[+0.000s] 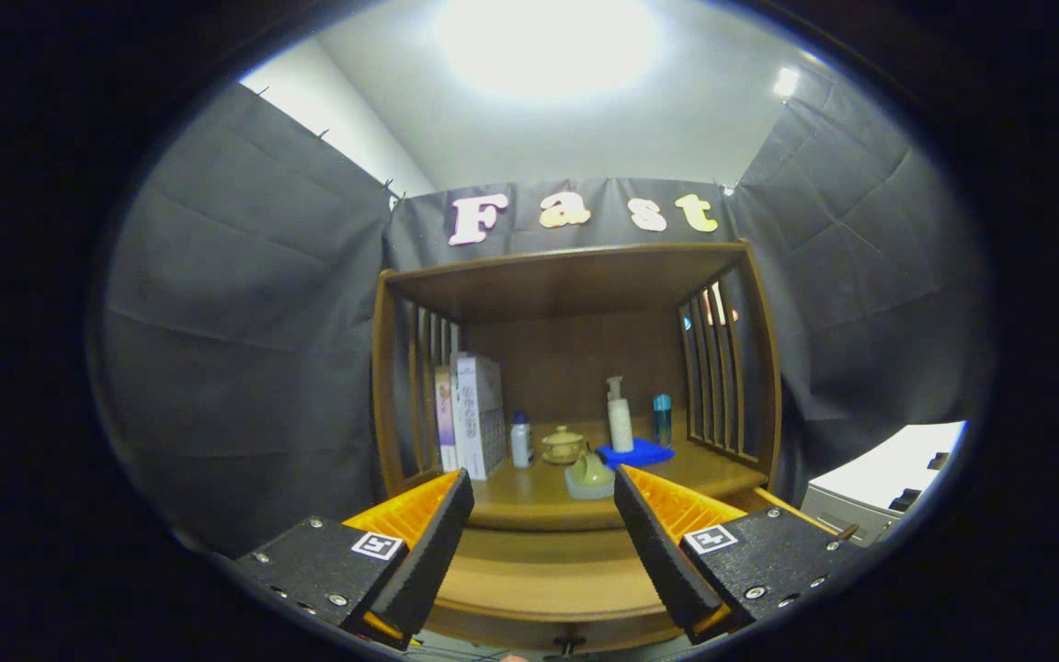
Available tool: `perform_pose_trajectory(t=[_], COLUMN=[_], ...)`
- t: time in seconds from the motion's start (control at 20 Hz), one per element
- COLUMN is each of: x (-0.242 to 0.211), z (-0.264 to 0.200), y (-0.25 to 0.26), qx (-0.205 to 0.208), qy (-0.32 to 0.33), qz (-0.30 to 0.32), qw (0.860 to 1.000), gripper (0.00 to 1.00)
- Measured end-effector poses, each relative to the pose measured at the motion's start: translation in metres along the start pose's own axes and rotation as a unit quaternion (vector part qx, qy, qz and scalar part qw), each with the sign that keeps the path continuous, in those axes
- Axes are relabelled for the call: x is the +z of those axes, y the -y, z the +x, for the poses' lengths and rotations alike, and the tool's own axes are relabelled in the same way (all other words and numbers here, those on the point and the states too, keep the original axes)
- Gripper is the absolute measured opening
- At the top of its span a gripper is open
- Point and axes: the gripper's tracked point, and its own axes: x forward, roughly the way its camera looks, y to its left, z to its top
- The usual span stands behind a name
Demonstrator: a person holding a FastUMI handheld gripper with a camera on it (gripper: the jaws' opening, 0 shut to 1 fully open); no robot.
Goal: Pull open the drawer, take out the items inside it, and place them on the countertop above the cabinet.
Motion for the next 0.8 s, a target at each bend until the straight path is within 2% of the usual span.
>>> perform_pose_trajectory(t=[0.35,0.45,0.6,0.8], x=[-0.09,-0.111,-0.115,-0.121], z=[-0.018,-0.016,-0.011,-0.015], y=[-0.015,-0.007,-0.002,0.003], qx=[0.018,0.006,-0.009,-0.037], qy=[-0.086,-0.108,-0.105,-0.107], qz=[-0.035,-0.047,-0.072,-0.077], qw=[0.996,0.993,0.992,0.991], gripper=[0.95,0.96,0.98,0.94])
